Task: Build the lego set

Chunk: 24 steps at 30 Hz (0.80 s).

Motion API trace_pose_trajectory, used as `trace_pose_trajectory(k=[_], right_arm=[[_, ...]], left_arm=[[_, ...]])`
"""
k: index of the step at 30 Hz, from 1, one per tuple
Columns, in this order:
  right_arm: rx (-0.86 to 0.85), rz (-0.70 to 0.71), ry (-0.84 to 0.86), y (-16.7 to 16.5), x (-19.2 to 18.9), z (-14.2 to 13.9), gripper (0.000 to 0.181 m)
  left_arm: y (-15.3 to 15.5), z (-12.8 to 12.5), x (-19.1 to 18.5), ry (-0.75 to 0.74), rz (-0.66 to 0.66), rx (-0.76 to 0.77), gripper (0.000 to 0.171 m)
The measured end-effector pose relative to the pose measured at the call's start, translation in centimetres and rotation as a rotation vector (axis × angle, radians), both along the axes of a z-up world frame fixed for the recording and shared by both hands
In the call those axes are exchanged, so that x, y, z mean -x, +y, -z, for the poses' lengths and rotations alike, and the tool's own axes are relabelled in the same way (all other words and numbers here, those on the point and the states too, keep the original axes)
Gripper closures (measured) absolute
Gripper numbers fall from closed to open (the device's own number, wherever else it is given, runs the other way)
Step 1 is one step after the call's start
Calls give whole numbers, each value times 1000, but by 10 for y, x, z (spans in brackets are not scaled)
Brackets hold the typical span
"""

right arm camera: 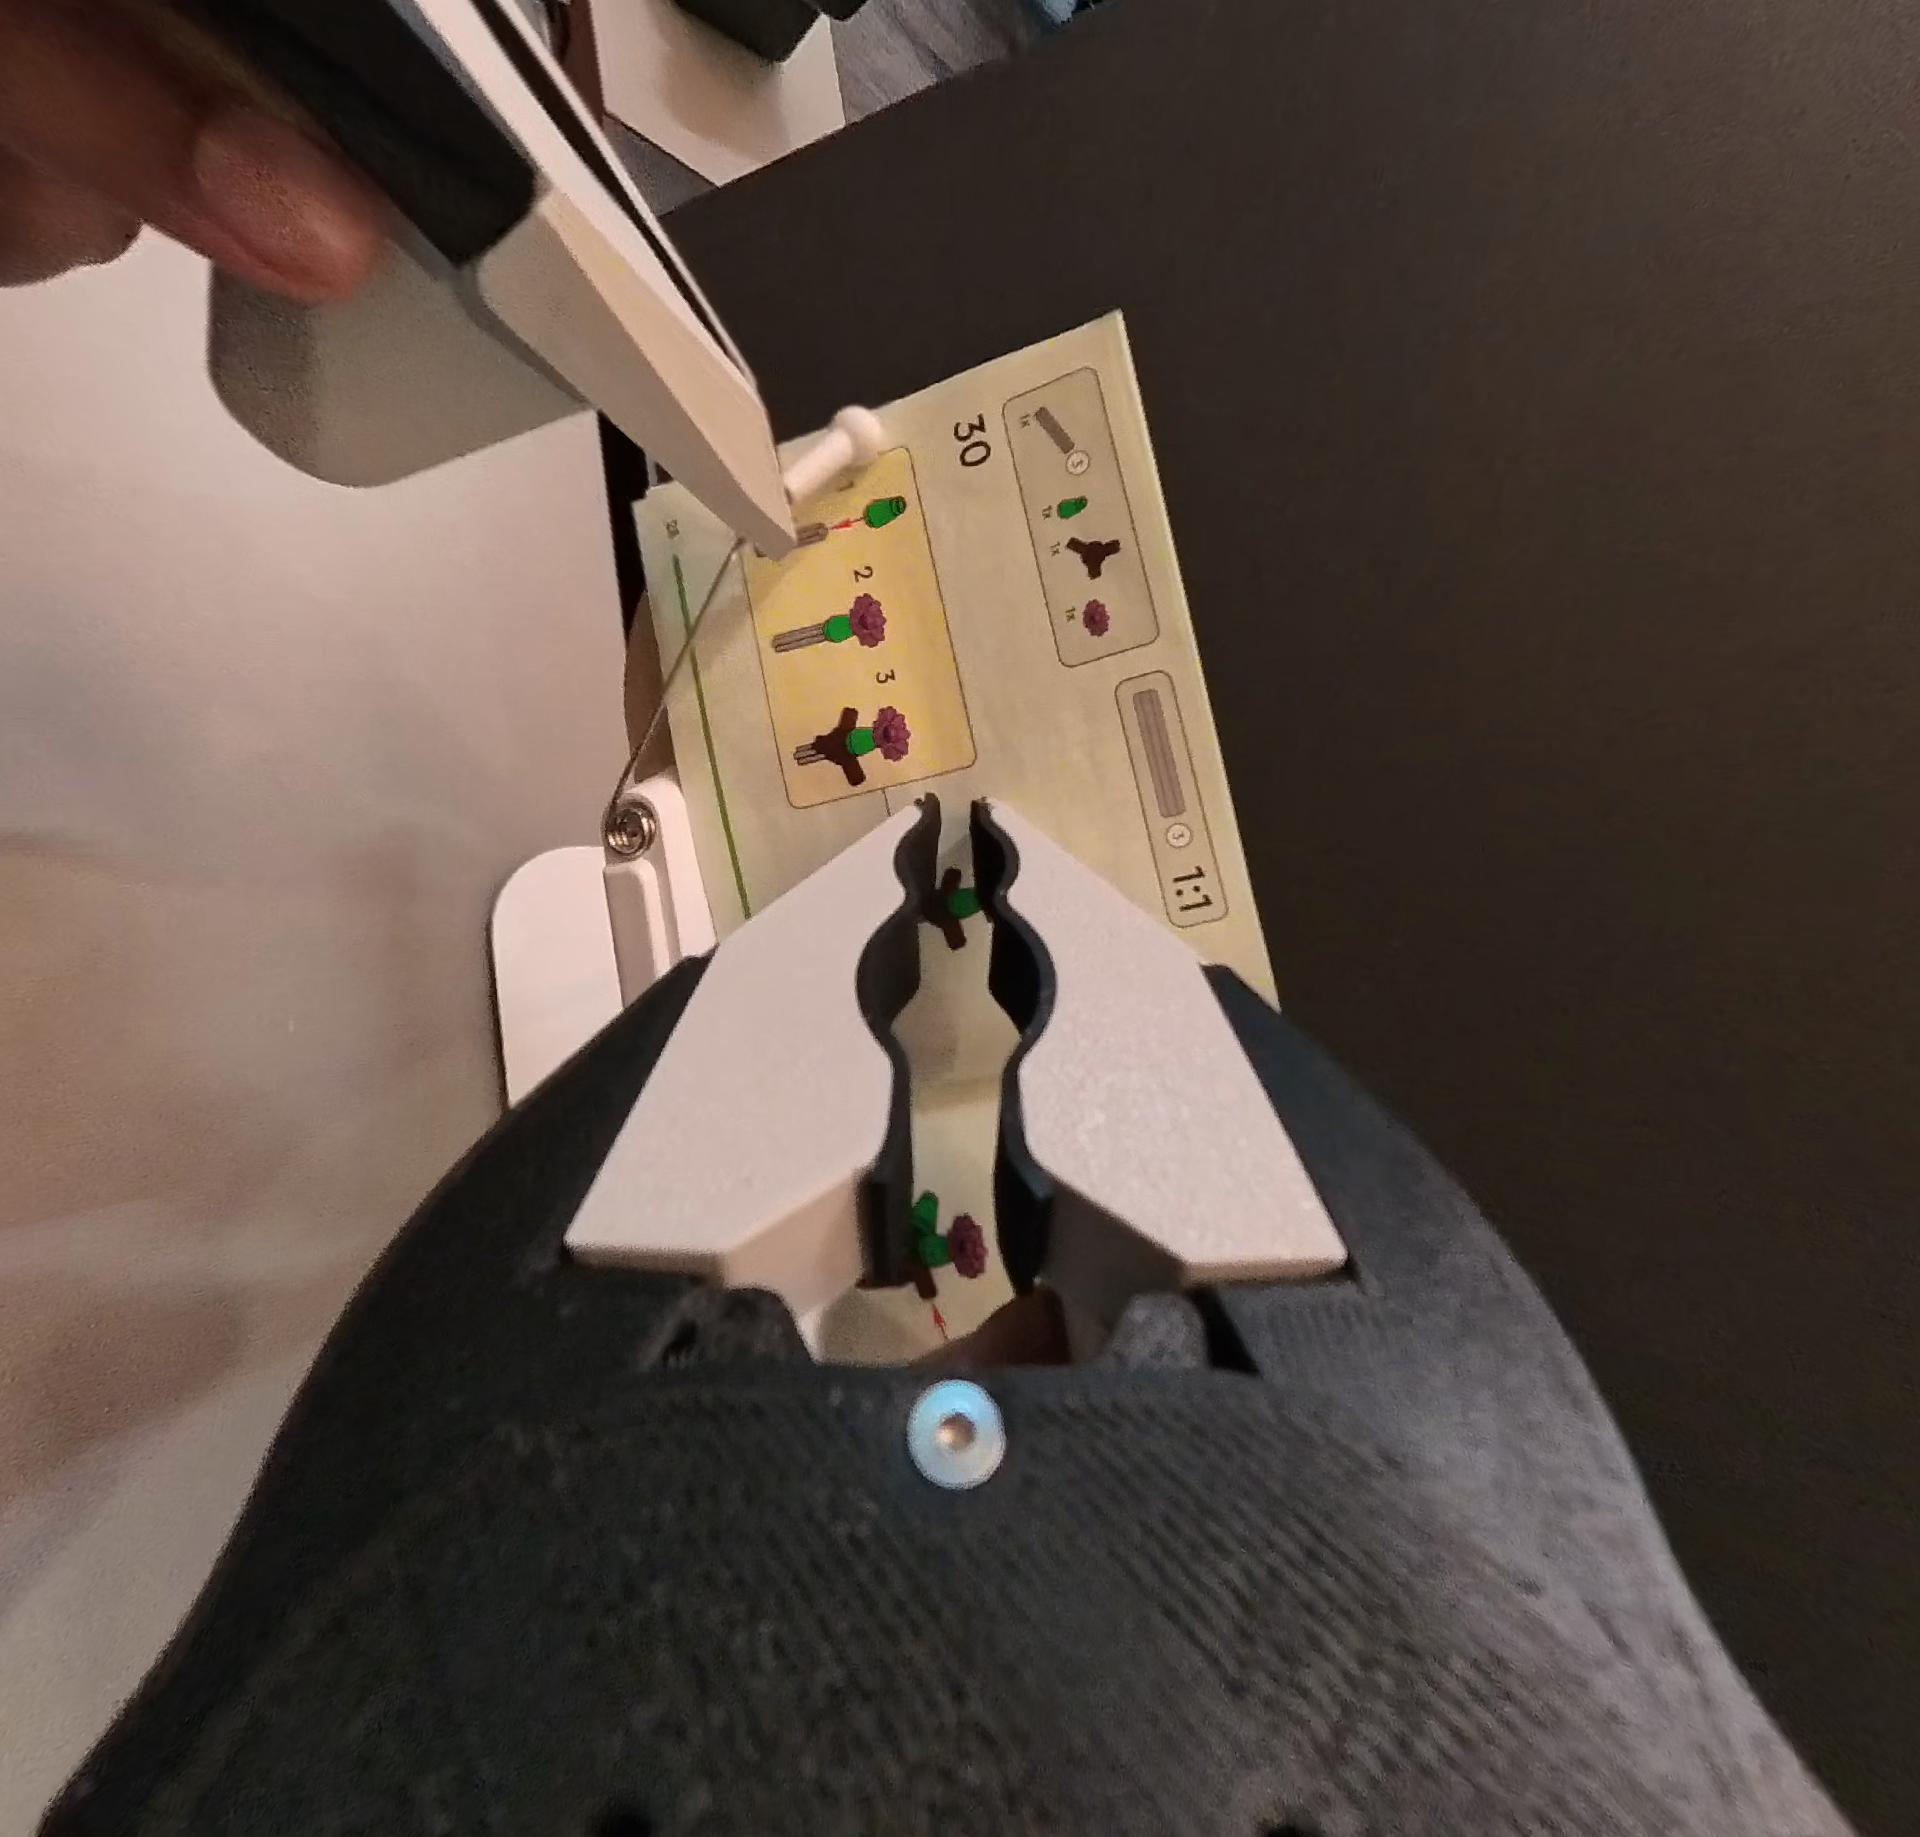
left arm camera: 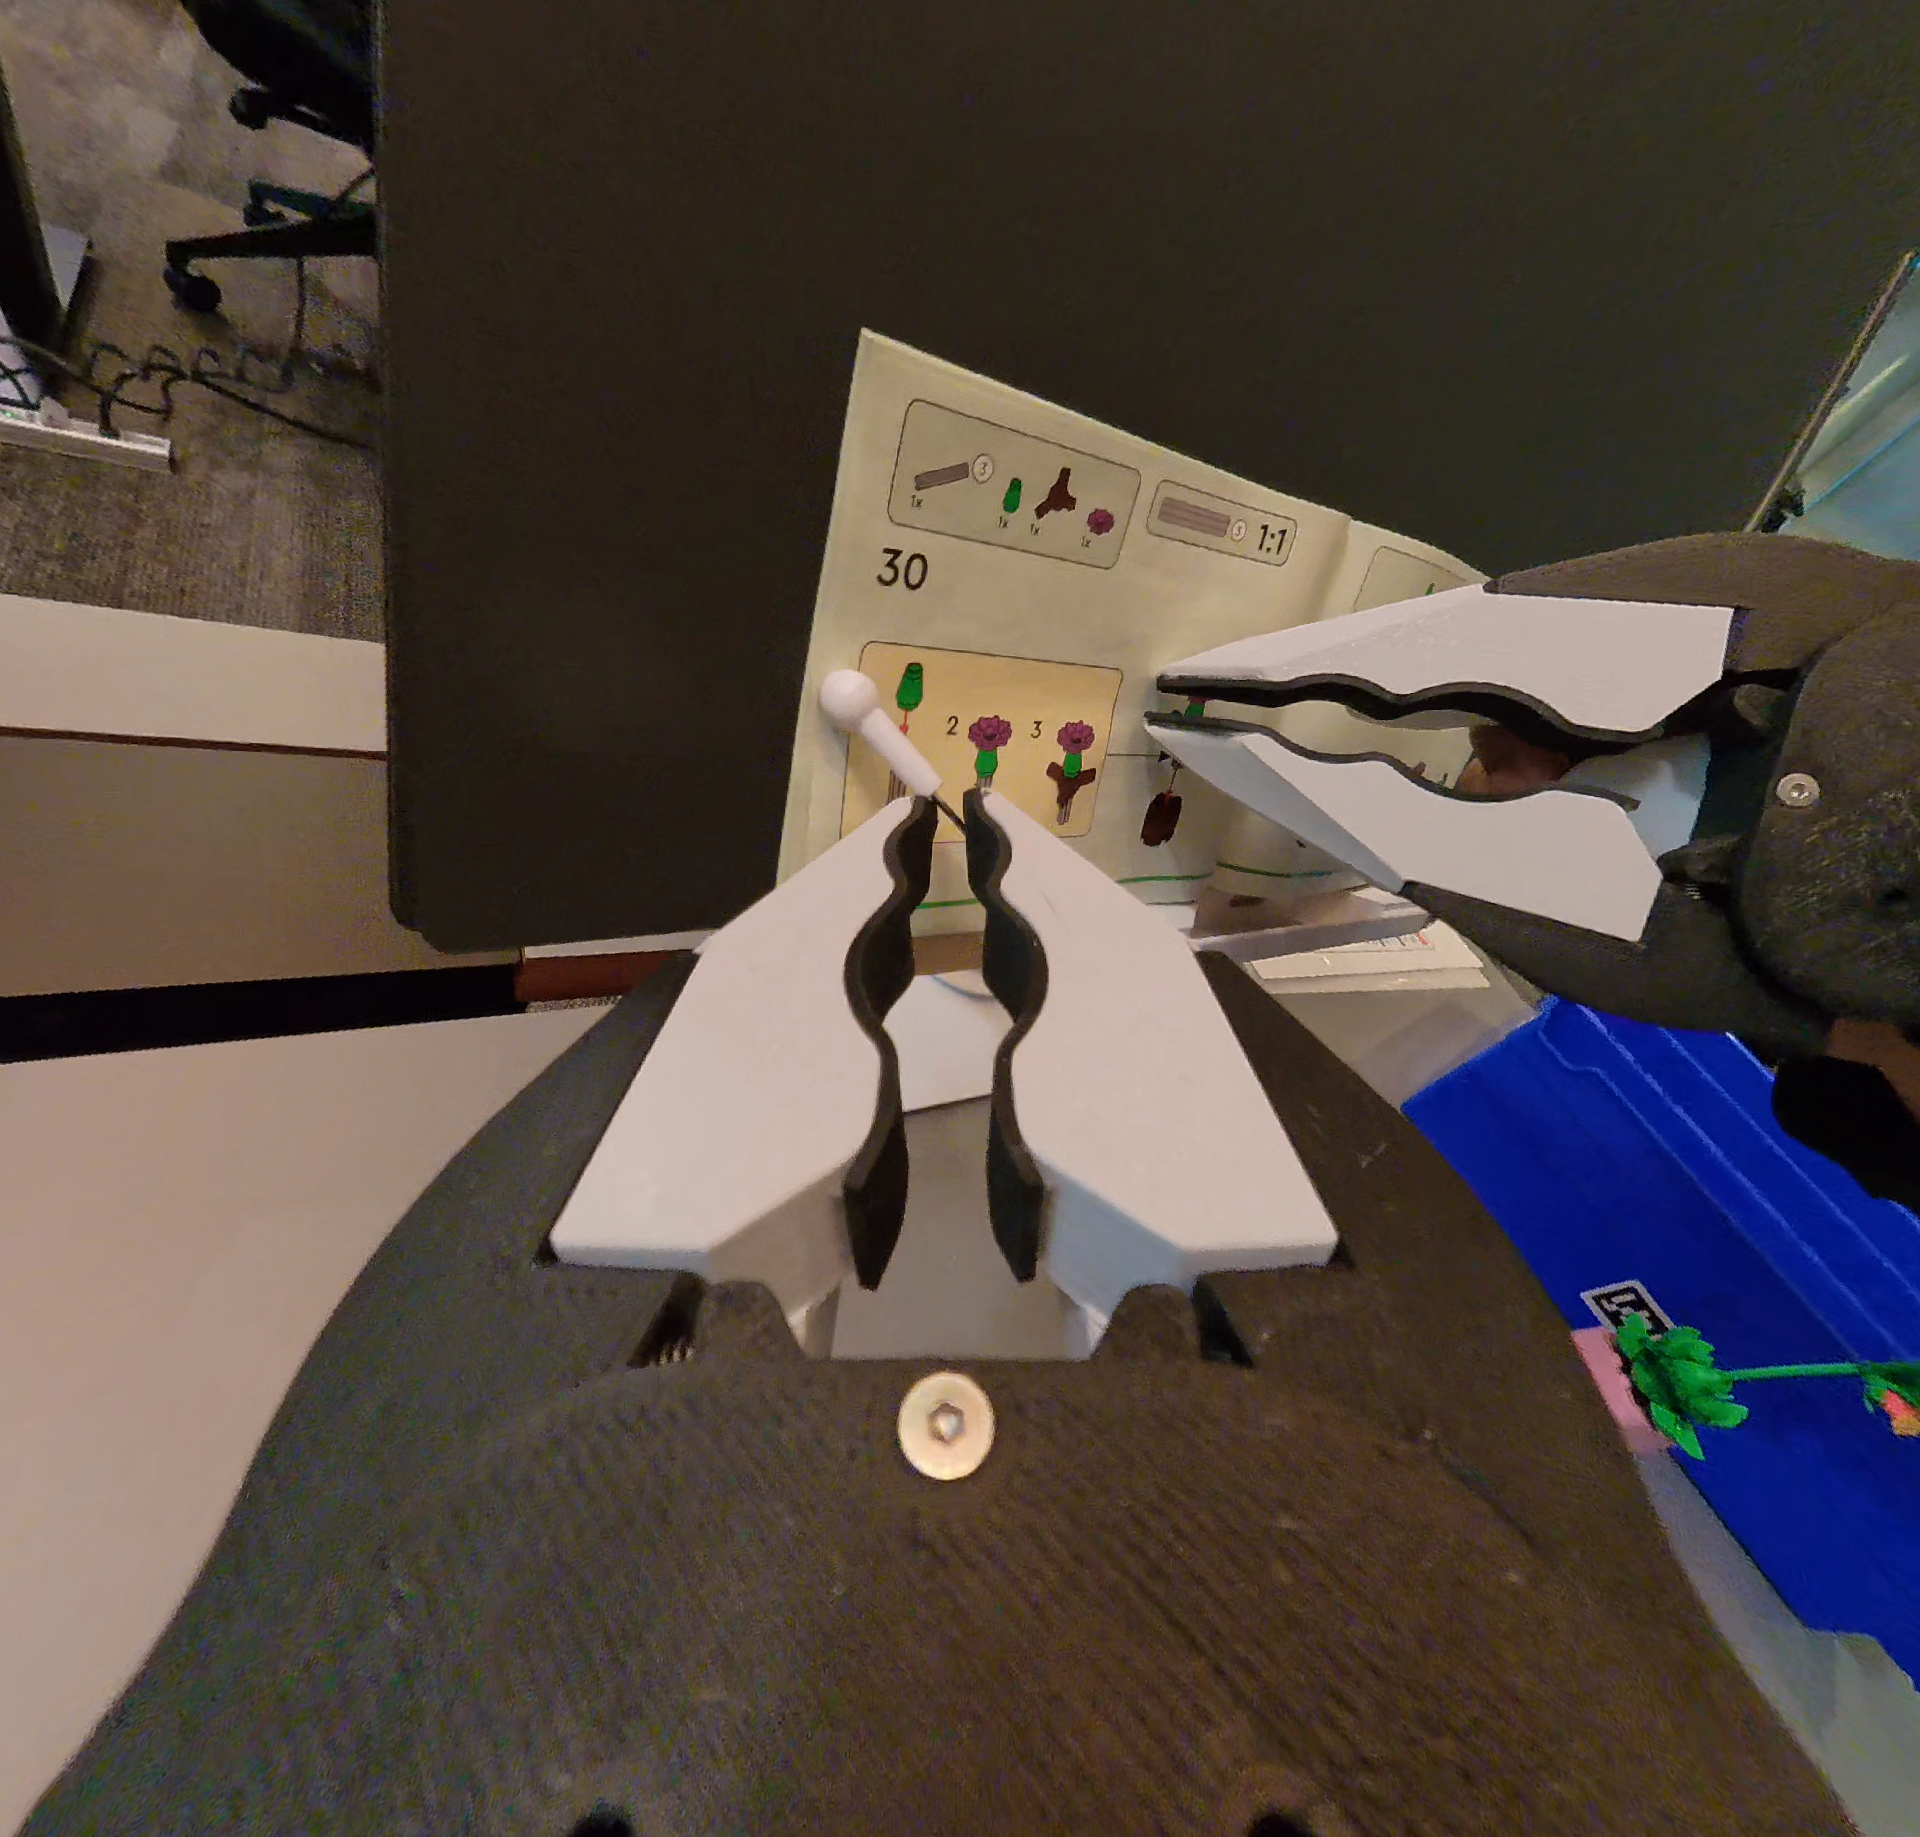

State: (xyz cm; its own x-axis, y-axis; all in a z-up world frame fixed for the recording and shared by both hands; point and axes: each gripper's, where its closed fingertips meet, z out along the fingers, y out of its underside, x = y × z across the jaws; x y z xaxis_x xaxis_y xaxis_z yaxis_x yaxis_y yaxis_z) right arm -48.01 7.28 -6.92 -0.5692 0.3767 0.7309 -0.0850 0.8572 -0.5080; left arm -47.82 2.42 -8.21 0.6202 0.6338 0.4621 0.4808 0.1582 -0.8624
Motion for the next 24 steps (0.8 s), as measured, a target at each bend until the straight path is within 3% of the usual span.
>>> trace_pose_trajectory(k=[21,24], right_arm=[[48,17,-19,0,2,-1,179],[78,15,-38,-2,-2,-4,171]], left_arm=[[-4,1,-2,-27,-4,17,169],[-6,-5,-6,-21,1,-1,157]])
